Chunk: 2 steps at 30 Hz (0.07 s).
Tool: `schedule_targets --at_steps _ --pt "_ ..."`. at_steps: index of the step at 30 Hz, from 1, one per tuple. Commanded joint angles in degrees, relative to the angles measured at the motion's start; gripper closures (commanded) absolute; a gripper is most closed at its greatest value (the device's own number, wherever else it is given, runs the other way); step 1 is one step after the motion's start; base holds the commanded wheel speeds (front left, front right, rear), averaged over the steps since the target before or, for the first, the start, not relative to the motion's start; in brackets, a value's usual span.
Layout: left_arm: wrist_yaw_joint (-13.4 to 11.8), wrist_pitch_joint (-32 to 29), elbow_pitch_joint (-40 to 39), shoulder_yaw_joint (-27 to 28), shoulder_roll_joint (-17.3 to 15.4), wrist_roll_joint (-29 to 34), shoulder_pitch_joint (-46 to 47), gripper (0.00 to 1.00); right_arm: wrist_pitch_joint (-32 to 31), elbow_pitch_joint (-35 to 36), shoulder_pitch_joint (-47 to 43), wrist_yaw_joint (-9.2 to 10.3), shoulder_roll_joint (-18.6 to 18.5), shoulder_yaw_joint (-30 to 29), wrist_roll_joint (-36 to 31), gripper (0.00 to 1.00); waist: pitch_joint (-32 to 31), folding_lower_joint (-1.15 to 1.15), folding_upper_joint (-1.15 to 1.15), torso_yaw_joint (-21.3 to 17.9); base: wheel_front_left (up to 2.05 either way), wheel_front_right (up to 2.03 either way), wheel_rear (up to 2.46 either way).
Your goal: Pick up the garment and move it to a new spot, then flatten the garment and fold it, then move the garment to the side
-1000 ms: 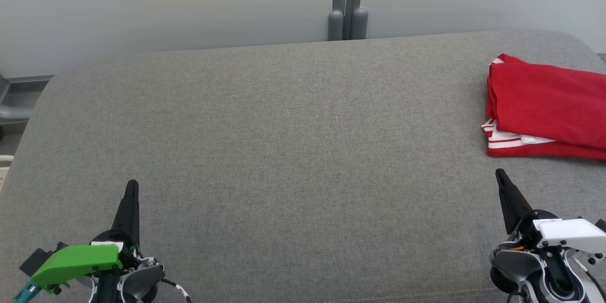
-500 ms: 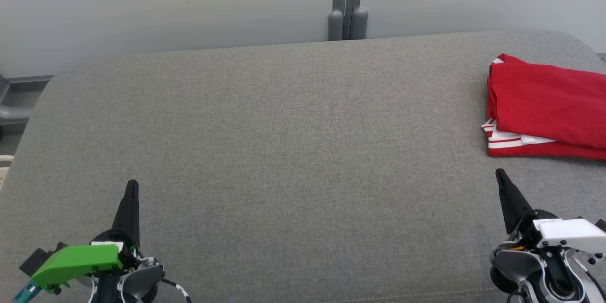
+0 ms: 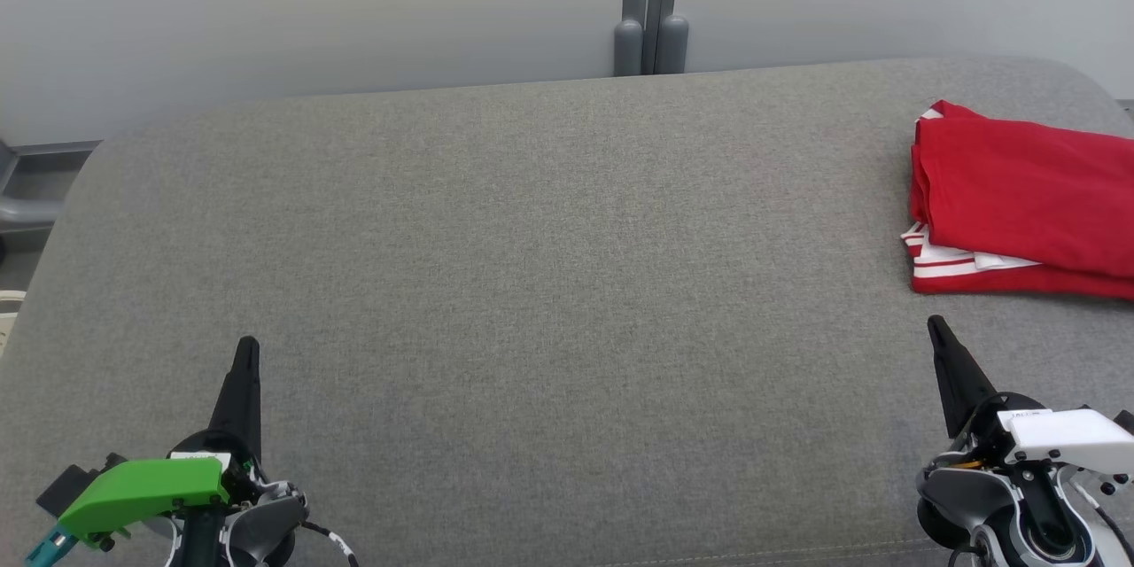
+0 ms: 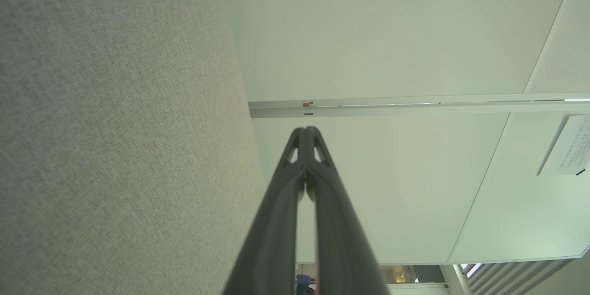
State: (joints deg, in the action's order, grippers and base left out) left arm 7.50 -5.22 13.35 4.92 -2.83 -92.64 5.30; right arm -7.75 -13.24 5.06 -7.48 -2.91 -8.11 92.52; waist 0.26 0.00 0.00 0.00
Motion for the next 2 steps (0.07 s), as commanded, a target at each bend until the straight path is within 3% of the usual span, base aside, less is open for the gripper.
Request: schedule_targets --at_steps 1,2 --pt "0.19 -0.07 0.07 0.1 0.03 0.08 0.53 1.0 -0.35 -0.13 0.58 -0.02 -0.1 -0.13 -0.28 1.0 0.0 0.0 0.0 0.0 0.0 0.0 0.0" --pt "0.19 -0.07 0.07 0.1 0.03 0.08 0.53 1.0 -0.35 -0.13 0.58 -0.02 -0.1 -0.13 -0.28 1.0 0.0 0.0 0.0 0.0 0.0 0.0 0.0"
